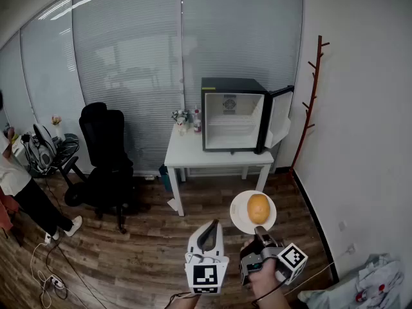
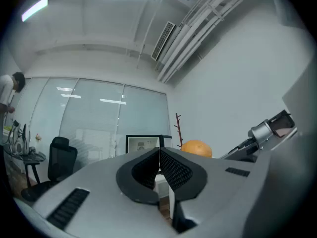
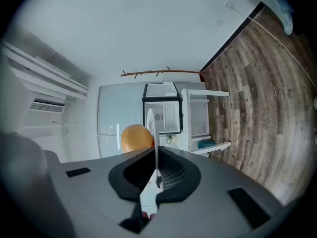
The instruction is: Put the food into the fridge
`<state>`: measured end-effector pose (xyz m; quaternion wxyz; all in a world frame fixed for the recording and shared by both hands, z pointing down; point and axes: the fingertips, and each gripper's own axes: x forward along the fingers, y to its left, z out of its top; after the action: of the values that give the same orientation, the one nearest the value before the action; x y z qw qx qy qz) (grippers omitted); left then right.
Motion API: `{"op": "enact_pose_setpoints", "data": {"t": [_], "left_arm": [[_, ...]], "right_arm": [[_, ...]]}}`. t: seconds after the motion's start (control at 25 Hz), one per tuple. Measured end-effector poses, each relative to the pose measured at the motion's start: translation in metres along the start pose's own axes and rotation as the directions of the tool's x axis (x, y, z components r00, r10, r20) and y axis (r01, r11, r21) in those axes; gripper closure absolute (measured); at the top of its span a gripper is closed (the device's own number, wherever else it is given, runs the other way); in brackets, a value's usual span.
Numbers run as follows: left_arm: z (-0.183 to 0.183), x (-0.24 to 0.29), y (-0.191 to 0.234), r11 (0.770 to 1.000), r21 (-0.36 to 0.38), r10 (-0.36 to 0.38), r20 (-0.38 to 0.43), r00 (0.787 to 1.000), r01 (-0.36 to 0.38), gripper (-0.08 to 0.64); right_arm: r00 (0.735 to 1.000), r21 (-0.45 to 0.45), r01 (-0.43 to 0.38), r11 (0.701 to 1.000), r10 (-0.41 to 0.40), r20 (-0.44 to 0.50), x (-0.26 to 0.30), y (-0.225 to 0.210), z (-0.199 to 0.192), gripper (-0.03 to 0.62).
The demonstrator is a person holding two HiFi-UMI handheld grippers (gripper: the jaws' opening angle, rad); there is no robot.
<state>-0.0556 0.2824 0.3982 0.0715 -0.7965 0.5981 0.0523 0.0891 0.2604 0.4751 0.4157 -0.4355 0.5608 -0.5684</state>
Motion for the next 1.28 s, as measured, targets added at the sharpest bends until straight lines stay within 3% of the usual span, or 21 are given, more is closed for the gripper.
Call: {"op": "enact_pose_setpoints", "data": {"t": [0.48,1.0,1.28], "left_arm": [[0.01,-0.042,-0.045,1.0,-0.016,0.004,-0.009,1.0,-0.004,0.534],[0.002,0.008,-0.098,0.998,0.008,0.058,-0.022,0.998,-0.058,0.534],[-0.011,0.043,-0.095,0.998,-0.003,0.057,-0.034,0.998,-0.057,0.534]], "right_arm": [[1.0,-0.01,-0.01,1.0,0.01,-0.015,-0.065,-0.001,0.007,0.558],[0.998,-0.004,-0.005,1.0,0.005,-0.065,-0.047,-0.004,0.084,0.558],[0.998,0.001,-0.007,1.0,0.007,-0.069,-0.011,-0.01,0.097,0.558]]}}
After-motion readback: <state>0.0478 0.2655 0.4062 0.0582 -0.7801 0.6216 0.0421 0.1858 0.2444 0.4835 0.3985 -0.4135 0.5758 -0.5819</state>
